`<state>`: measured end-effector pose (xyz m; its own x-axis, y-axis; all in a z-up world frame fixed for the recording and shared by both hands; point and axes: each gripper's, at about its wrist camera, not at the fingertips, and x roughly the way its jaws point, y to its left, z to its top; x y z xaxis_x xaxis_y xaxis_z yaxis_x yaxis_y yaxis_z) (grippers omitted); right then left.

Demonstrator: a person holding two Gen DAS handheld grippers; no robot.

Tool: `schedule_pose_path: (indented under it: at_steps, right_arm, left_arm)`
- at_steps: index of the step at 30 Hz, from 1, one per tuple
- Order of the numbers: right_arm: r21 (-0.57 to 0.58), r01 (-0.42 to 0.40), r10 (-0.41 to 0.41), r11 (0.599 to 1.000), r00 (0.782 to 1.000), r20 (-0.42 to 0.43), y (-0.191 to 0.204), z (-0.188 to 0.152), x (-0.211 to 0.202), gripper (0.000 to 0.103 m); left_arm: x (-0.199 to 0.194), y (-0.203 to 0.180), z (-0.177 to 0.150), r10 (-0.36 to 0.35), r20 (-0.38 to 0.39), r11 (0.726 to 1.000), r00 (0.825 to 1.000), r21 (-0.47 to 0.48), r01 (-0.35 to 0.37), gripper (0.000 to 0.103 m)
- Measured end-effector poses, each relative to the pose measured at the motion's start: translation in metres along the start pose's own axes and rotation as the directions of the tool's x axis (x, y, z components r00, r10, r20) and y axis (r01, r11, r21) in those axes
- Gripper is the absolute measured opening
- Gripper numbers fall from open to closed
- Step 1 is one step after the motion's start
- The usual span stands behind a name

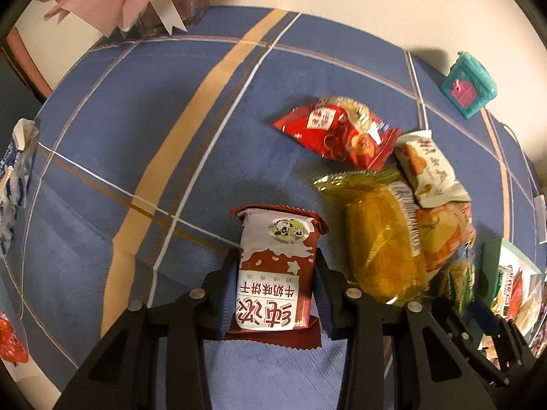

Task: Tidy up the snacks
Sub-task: 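Close the right tool on the green pack while the left tool grasps the red-white pack, then carry both held packs over the tray and lower them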

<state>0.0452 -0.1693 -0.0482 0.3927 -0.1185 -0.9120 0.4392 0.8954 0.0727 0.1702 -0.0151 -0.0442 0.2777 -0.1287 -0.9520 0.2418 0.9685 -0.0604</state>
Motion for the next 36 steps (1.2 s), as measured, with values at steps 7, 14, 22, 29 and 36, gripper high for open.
schedule_pose_path:
  at_steps: [7,14,22,29,36]
  right_arm:
    - [0.002,-0.014,0.014,1.000,1.000,0.014,-0.003,0.000,-0.018,0.058]
    - [0.013,-0.031,0.031,0.999,0.999,0.033,-0.004,-0.007,-0.036,0.058]
    - [0.029,-0.045,0.043,0.999,0.997,0.058,-0.013,-0.017,-0.059,0.058]
    - [0.045,-0.023,0.018,0.999,0.995,0.094,-0.030,-0.021,-0.082,0.058]
    - [0.086,-0.004,-0.005,0.996,0.994,0.105,-0.058,-0.023,-0.092,0.058]
  left_arm:
    - [-0.027,0.000,-0.009,-0.025,0.017,1.000,1.000,-0.011,0.025,0.042]
    - [-0.040,-0.008,-0.023,-0.026,0.020,1.000,0.999,0.002,0.026,0.042]
    - [-0.057,-0.025,-0.041,-0.039,0.038,0.999,0.999,0.033,0.037,0.042]
    - [-0.069,-0.048,-0.052,-0.074,0.048,0.996,0.996,0.061,0.071,0.042]
    - [-0.073,-0.079,-0.063,-0.096,0.040,0.990,0.995,0.104,0.091,0.042]
